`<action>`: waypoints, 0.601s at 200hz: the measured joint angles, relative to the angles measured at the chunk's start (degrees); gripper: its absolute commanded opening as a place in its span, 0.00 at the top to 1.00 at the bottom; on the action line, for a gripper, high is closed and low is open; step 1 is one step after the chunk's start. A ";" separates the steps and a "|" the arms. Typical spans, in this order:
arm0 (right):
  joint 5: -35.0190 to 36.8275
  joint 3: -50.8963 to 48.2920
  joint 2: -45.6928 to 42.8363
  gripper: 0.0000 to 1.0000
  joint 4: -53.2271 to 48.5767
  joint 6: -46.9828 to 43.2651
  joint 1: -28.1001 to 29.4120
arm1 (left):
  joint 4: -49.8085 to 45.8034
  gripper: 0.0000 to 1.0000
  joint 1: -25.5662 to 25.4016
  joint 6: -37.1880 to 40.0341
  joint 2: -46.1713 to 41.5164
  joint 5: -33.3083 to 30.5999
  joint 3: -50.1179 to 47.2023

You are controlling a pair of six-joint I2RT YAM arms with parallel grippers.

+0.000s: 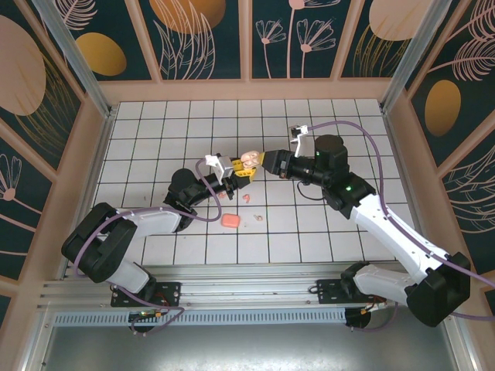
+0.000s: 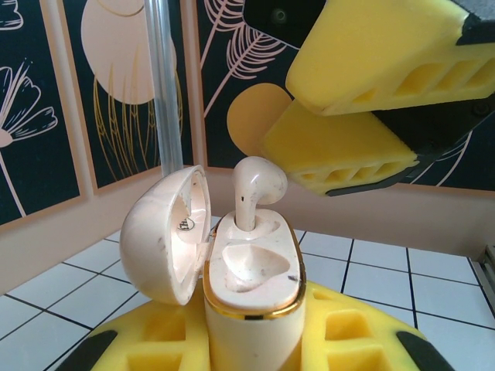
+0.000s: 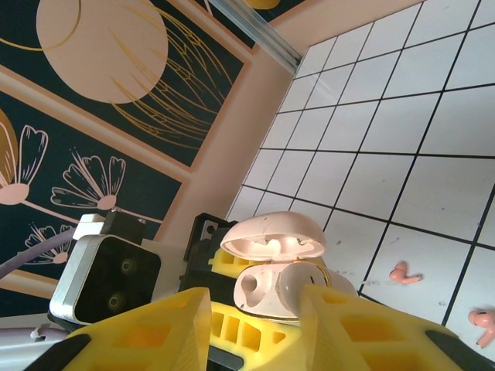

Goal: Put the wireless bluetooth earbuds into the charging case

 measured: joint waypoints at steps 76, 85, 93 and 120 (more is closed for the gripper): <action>-1.44 0.00 0.04 0.69 -0.02 -0.02 0.96 | -0.04 0.93 0.00 0.00 -0.11 0.00 0.00; -1.42 0.00 0.04 0.67 -0.04 -0.02 0.98 | -0.02 0.93 0.00 0.00 -0.20 0.00 0.00; -1.33 0.00 0.04 0.64 -0.15 -0.02 0.98 | -0.04 0.92 0.00 0.00 -0.26 0.00 0.00; -0.72 0.00 -0.24 0.57 -0.72 -0.22 0.81 | -0.42 0.92 0.00 0.02 -0.37 0.00 0.00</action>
